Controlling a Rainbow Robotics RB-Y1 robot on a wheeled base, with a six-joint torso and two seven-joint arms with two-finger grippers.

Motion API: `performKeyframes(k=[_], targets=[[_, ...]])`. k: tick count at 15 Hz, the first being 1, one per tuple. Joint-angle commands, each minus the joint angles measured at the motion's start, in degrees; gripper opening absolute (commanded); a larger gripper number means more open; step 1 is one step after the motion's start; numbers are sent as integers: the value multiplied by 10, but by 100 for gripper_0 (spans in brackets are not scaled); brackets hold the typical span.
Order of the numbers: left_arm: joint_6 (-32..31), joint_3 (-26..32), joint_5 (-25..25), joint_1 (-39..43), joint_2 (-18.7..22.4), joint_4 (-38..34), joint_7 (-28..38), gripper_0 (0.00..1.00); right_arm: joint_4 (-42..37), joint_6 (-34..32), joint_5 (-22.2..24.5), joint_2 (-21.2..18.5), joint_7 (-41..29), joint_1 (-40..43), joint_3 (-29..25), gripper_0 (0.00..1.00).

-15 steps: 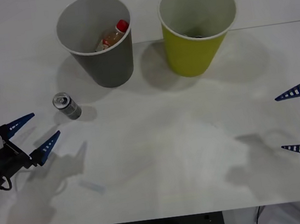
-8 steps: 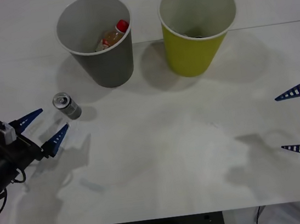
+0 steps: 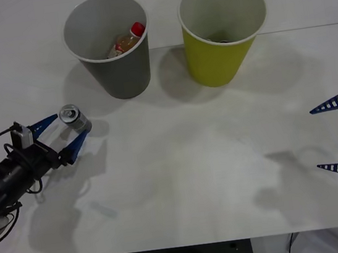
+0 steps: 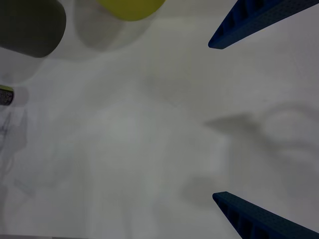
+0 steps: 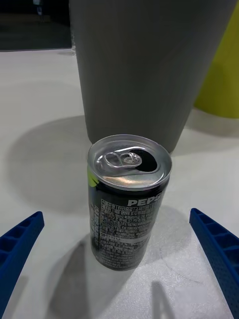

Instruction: Put the can into the green bin and the plastic bottle into the gray bin

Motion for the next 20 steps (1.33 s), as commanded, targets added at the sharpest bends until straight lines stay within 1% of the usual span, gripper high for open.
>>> performKeyframes(k=[1,6,11,12,13,14,15,16,20], targets=[[18,-10,0,-9,-9,0,3,100,0,0,0,0,0,0,0,100],[60,-36,0,-31,-11,1,4,100,0,0,0,0,0,0,0,100],[68,-40,-2,-39,-20,3,5,100,0,0,0,0,0,0,0,100],[68,-40,-2,-40,-21,3,4,95,0,0,0,0,0,0,0,100],[68,-40,-3,-40,-21,3,4,34,0,0,0,0,0,0,0,100],[68,-40,-7,-39,-21,3,4,15,0,0,0,0,0,0,0,100],[68,-40,-11,-41,-21,3,4,5,0,0,0,0,0,0,0,100],[68,-40,-11,-41,-21,3,3,0,0,0,0,0,0,0,0,100],[68,-40,-14,-41,-21,3,2,0,0,0,0,0,0,0,0,100]])
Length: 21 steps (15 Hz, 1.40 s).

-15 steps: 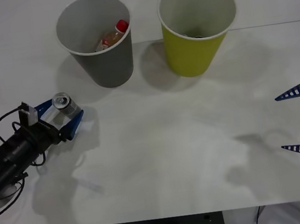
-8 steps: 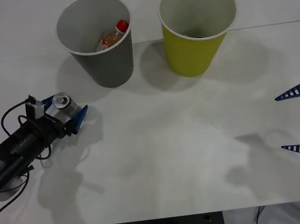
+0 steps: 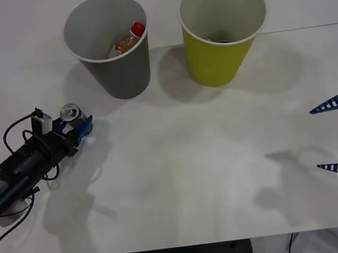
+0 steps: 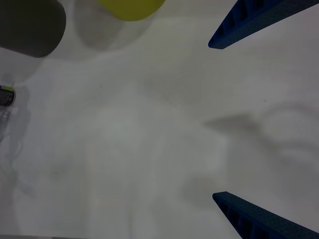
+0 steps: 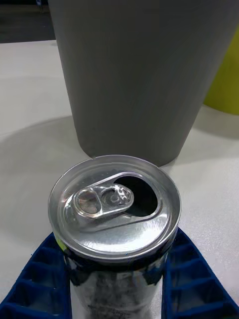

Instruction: Put the can into the green bin and the plastic bottle into the gray bin

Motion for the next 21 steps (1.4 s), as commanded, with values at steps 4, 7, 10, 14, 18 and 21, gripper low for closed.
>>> performKeyframes(k=[4,7,10,14,18,21], targets=[[-16,1,-8,3,6,0,-2,0,0,0,0,0,0,0,0,100],[-41,1,-26,4,29,-1,1,0,0,0,0,0,0,0,0,100],[-52,-2,-43,18,53,-23,13,0,0,0,0,0,0,0,0,100],[-52,-1,-109,73,84,-141,163,0,0,0,0,0,0,0,0,100],[-64,-1,-180,105,142,-243,334,0,0,0,0,0,0,0,0,100],[-98,5,-208,120,180,-295,441,0,0,0,0,0,0,0,0,100]])
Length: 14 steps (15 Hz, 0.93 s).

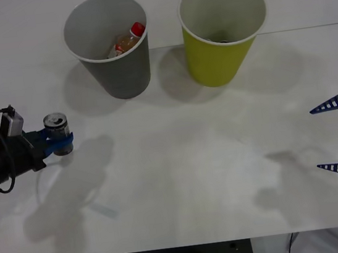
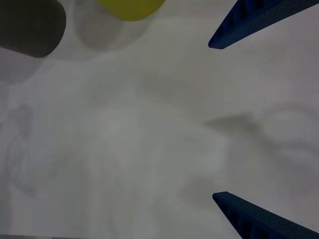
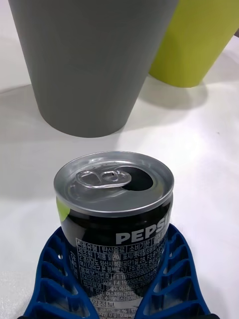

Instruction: Put the can into the green bin and the plastic bottle into the gray bin

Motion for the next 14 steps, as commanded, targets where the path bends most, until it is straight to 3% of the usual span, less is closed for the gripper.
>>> performKeyframes(k=[1,3,6,10,12,14], targets=[[-40,10,-19,11,34,-43,89,0,0,0,0,0,0,0,0,100],[-76,34,-66,11,61,-81,139,0,0,0,0,0,0,0,0,100],[-126,79,-198,11,84,-181,218,0,0,0,0,0,0,0,0,100],[-216,105,-365,-4,83,-338,389,0,0,0,0,0,0,0,0,100],[-298,105,-420,-51,64,-381,444,0,0,0,0,0,0,0,0,100],[-347,105,-443,-84,41,-402,455,0,0,0,0,0,0,0,0,100]])
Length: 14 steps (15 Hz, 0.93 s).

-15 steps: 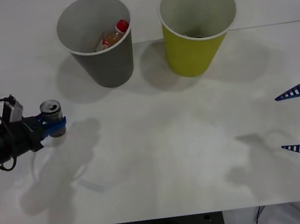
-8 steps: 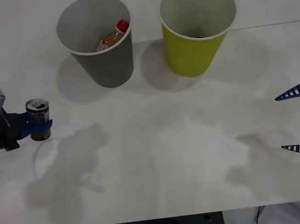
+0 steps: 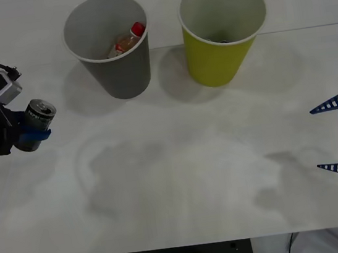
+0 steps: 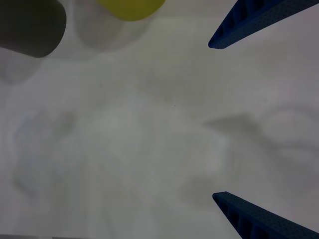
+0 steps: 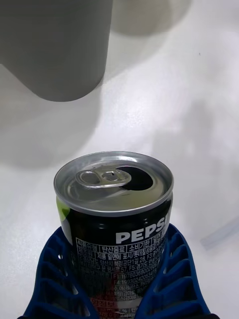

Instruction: Put the can into the green bin and the plastic bottle into the gray bin

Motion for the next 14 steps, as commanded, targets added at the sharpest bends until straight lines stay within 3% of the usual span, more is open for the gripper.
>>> performKeyframes(k=[1,4,8,10,14], targets=[[-43,0,-24,-32,-40,-31,16,0,0,0,0,0,0,0,0,100],[-43,-19,-92,-43,-100,-81,34,0,0,0,0,0,0,0,0,100],[-43,-142,-169,-178,-111,-95,167,0,0,0,0,0,0,0,0,100],[-43,-160,-170,-243,-140,-69,201,0,0,0,0,0,0,0,0,100],[-43,-178,-178,-330,-190,1,198,0,0,0,0,0,0,0,0,100]])
